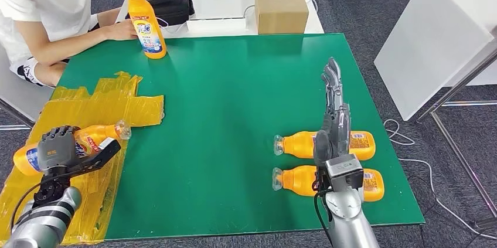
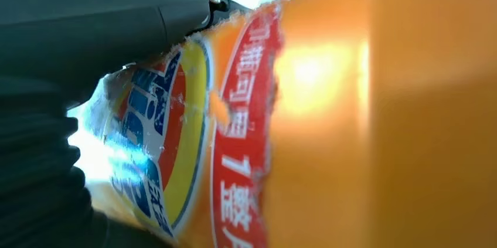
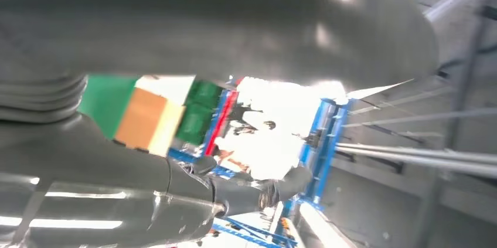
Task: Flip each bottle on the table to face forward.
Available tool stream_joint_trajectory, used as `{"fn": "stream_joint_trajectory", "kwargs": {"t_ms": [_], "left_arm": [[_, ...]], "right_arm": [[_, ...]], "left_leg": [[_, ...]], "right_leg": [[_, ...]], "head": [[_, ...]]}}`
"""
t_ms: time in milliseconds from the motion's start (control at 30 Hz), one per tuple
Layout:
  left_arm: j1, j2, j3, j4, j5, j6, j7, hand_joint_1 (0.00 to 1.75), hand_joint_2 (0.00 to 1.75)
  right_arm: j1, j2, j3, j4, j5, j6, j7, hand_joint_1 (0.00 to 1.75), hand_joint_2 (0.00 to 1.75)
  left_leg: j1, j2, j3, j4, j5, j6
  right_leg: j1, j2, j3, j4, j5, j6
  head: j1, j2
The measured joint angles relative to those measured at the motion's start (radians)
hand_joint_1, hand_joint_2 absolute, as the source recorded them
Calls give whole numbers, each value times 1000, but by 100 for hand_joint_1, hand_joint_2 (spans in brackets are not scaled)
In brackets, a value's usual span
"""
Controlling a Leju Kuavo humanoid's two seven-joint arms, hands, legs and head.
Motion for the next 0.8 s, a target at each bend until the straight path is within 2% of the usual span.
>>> {"fn": "stream_joint_trajectory", "kwargs": {"t_ms": [100,133,167,233,367,800], "left_arm": [[-22,-87,96,-20,418,-129,-405,0,175],[-23,-113,116,-23,546,-142,-512,0,175],[-23,-135,131,-25,636,-148,-573,0,175],[-22,-167,151,-28,687,-152,-588,0,175],[-22,-195,169,-36,632,-156,-569,0,175],[-22,-217,188,-42,626,-157,-565,0,175]], "right_arm": [[-13,20,-2,31,54,5,24,0,175],[-18,26,-1,39,59,6,24,0,175],[-21,31,-1,46,61,6,24,0,175],[-24,37,-2,57,64,6,24,0,175],[-25,45,-3,73,68,4,24,0,175],[-29,51,-3,96,69,4,23,0,175]], "left_leg": [[-1,-8,0,0,2,2],[-2,-8,0,0,2,2],[-2,-7,0,0,2,2],[-2,-2,0,0,2,2],[-3,-2,1,0,1,3],[-3,-1,0,0,1,3]], "right_leg": [[-1,-8,3,0,-1,0],[-1,-8,4,0,0,0],[-2,-7,4,0,0,0],[-2,-5,3,0,1,1],[-3,-3,2,0,1,1],[-2,-3,2,0,1,1]], "head": [[0,0],[1,0],[1,0],[1,0],[1,0],[1,0]]}}
